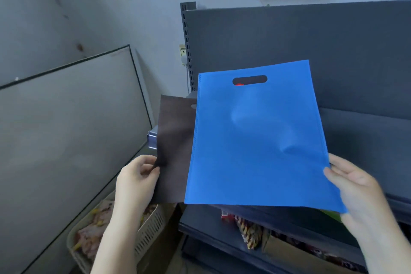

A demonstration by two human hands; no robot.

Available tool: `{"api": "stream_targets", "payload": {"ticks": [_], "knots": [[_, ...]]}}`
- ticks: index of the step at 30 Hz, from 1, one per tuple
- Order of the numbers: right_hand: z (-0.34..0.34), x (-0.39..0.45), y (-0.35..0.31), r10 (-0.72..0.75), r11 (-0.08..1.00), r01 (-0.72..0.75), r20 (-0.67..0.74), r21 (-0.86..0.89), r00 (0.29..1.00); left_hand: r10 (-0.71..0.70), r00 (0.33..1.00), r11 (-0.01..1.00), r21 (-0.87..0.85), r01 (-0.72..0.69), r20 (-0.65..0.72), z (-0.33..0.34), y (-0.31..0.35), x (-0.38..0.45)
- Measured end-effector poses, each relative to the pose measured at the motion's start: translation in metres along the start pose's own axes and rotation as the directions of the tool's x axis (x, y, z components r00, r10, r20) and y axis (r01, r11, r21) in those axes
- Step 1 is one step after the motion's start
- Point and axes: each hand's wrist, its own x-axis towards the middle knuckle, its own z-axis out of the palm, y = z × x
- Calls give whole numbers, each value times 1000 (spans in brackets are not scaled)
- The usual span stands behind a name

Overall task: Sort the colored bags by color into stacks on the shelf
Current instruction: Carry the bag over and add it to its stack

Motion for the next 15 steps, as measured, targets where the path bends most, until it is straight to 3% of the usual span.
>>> {"api": "stream_targets", "payload": {"ticks": [7,15], "knots": [[30,-53,28,94,989,-116,220,90,971,-83,957,972,-234,17,-276,-71,-35,-95],[99,-109,45,127,974,-206,520,97,845,-146,805,946,-320,-56,-575,-174,-67,-180]]}}
